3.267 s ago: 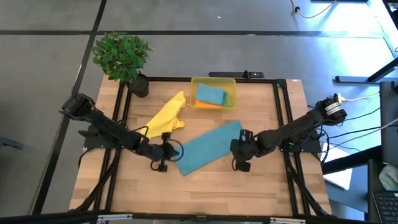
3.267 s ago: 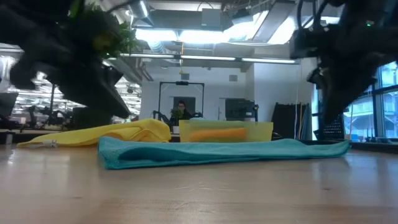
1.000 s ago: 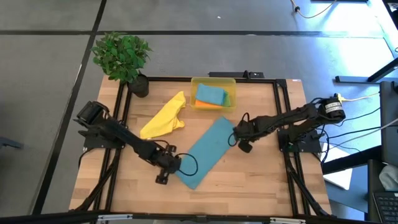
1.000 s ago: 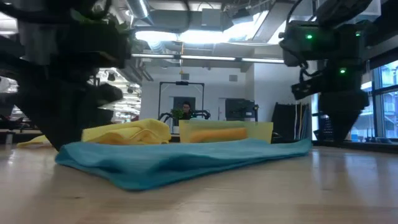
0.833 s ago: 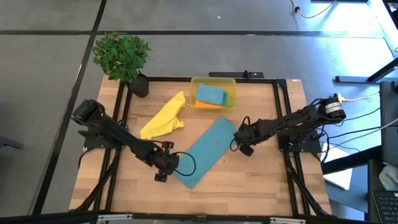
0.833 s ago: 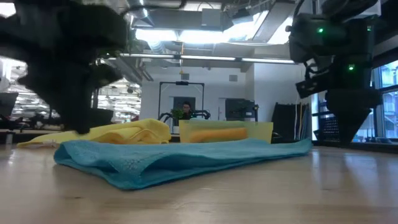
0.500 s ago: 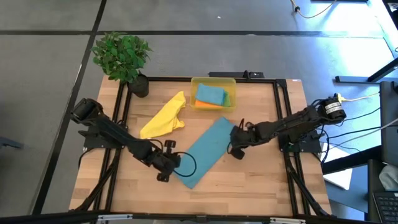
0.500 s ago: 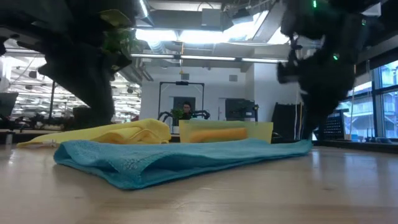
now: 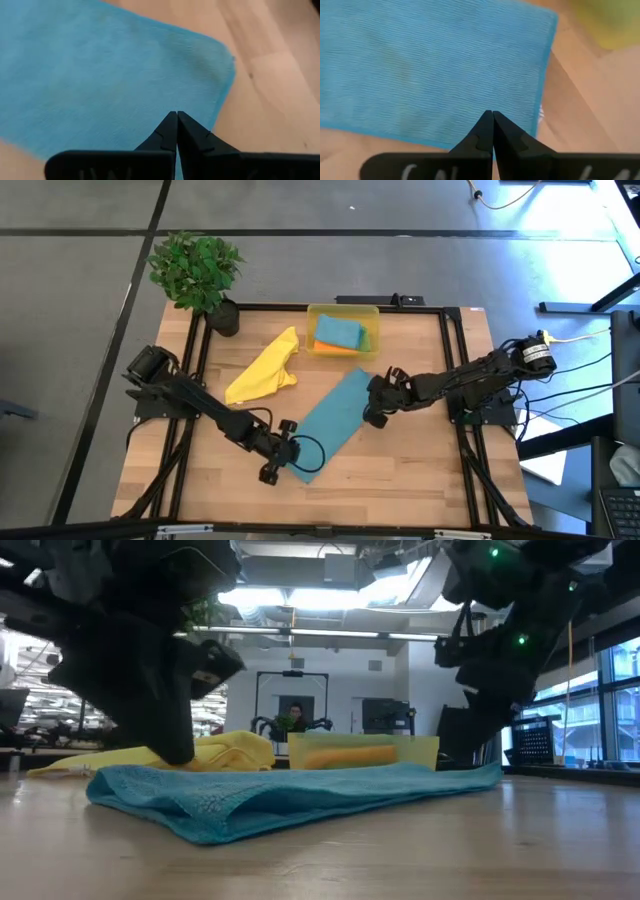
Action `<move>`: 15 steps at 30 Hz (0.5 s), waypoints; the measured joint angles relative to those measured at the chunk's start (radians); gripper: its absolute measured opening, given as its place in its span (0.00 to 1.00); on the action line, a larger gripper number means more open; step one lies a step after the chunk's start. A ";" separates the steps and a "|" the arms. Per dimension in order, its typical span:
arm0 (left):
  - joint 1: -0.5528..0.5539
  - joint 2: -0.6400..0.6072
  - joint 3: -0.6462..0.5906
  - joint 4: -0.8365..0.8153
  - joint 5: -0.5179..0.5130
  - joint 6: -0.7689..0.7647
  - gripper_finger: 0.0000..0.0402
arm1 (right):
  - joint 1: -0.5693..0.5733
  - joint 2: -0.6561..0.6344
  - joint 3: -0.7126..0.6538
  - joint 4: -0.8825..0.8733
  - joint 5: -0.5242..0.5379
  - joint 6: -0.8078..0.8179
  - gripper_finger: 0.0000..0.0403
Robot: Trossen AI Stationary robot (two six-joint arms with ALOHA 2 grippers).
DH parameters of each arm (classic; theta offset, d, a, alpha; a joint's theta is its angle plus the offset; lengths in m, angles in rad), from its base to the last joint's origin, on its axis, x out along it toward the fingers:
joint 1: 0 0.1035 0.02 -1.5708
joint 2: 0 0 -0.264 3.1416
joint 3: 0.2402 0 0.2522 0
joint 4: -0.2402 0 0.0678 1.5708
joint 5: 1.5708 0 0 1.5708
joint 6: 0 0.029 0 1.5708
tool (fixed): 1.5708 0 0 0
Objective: Fold microfiber towels
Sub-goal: Fold the blue microfiber cloth
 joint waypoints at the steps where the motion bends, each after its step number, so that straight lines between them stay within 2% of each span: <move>1: 0.000 0.013 0.000 0.019 0.012 0.009 0.00 | -0.006 0.000 -0.006 0.004 0.000 0.004 0.01; 7: 0.008 0.092 0.000 0.095 0.096 0.018 0.00 | -0.028 0.000 -0.074 0.087 0.003 0.006 0.01; 15: 0.043 0.136 0.000 0.228 0.134 0.035 0.00 | -0.089 0.001 -0.132 0.134 0.000 0.005 0.01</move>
